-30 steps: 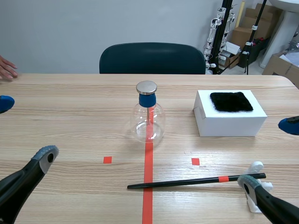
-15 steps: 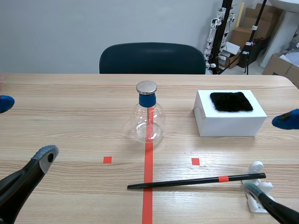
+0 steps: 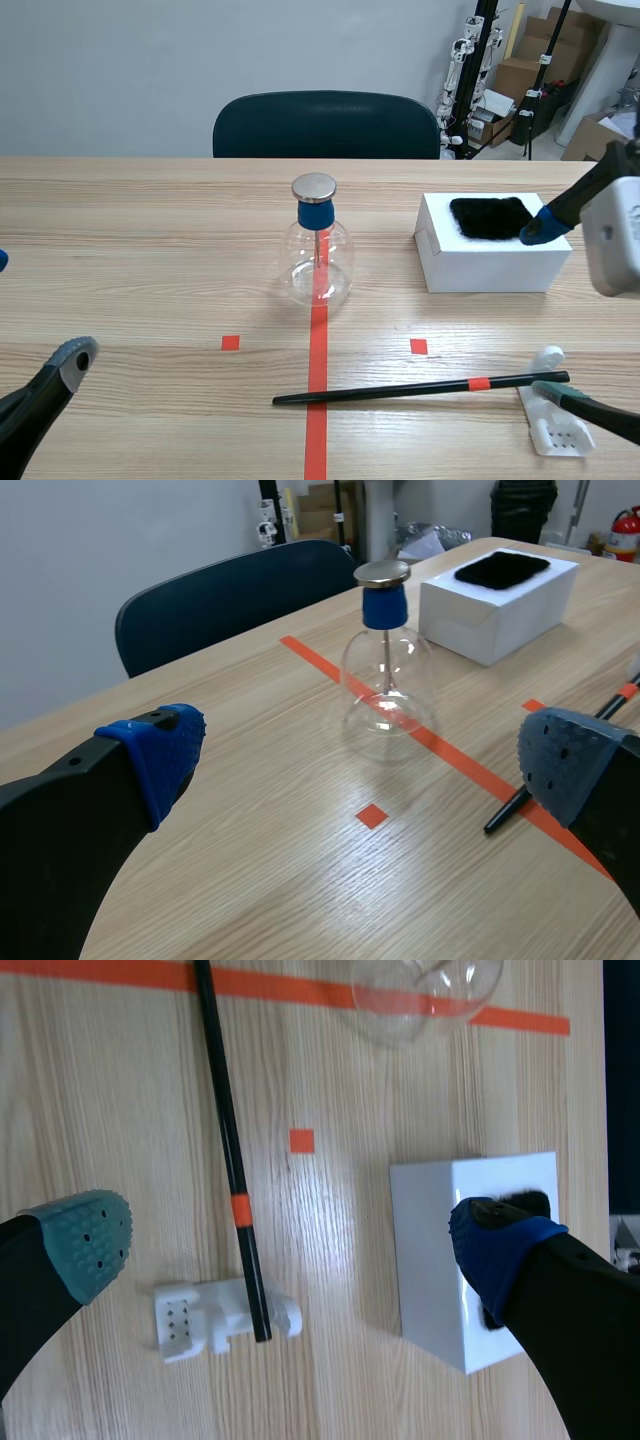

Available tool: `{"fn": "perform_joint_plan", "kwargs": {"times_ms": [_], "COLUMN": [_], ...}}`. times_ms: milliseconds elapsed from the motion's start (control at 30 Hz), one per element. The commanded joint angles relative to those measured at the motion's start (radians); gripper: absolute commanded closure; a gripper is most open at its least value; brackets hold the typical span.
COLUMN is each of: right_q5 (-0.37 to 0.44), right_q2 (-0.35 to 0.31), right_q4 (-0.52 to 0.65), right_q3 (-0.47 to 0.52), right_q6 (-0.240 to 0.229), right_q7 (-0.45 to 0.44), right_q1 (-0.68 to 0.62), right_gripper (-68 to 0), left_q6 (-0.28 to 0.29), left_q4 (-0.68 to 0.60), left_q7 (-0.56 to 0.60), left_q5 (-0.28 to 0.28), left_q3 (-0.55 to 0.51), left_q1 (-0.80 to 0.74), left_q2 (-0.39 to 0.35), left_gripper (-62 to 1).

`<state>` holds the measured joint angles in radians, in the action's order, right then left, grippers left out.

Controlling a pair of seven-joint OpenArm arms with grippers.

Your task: Do the electroscope experiment. pick up the black charging rod

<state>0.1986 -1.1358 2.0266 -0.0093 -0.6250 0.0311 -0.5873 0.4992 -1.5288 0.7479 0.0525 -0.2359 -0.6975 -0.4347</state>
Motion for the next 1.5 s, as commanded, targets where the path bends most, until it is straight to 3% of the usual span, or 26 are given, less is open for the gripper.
{"fn": "perform_joint_plan", "kwargs": {"times_ms": [0,267,400,567,833,967,1067,1300,1467], "right_q5": [0.007,-0.020,-0.066,-0.056,0.004,0.105,0.180,0.188,0.225], "right_q2": [0.019,0.051,0.124,0.227,0.291,0.312,0.340,0.435,0.451], "right_q4": [-0.009,-0.024,-0.067,-0.169,-0.331,-0.392,-0.440,-0.588,-0.630], "right_q3": [-0.035,-0.370,-0.525,-0.687,-0.935,-1.025,-1.041,-1.054,-1.097], "right_q6": [0.003,0.003,-0.001,-0.042,-0.069,-0.100,-0.121,-0.121,-0.121], "right_q7": [0.016,0.264,0.425,0.614,0.663,0.696,0.732,0.792,0.816], "right_q1": [0.061,0.322,0.443,0.597,0.827,0.927,0.975,1.043,1.071], "right_gripper": [-67.1,-67.1,-67.1,-67.1,-67.1,-67.1,-67.1,-66.3,-66.3], "left_q6": [0.006,0.077,0.077,0.073,0.073,0.073,0.073,0.073,0.072], "left_q4": [0.024,0.217,0.293,0.372,0.477,0.539,0.589,0.696,0.768], "left_q7": [0.039,0.148,0.246,0.352,0.398,0.437,0.474,0.554,0.617], "left_q5": [0.011,-0.008,-0.092,-0.174,-0.222,-0.267,-0.278,-0.286,-0.286], "left_q3": [0.002,0.043,0.085,0.124,0.148,0.153,0.166,0.210,0.230], "left_q1": [0.032,0.153,0.205,0.270,0.362,0.409,0.442,0.504,0.537], "left_q2": [0.005,0.004,0.004,0.004,0.001,0.002,0.001,0.002,0.002], "left_gripper": [-62.3,-62.3,-62.3,-62.3,-62.3,-62.3,-62.3,-62.3,-62.3]}}
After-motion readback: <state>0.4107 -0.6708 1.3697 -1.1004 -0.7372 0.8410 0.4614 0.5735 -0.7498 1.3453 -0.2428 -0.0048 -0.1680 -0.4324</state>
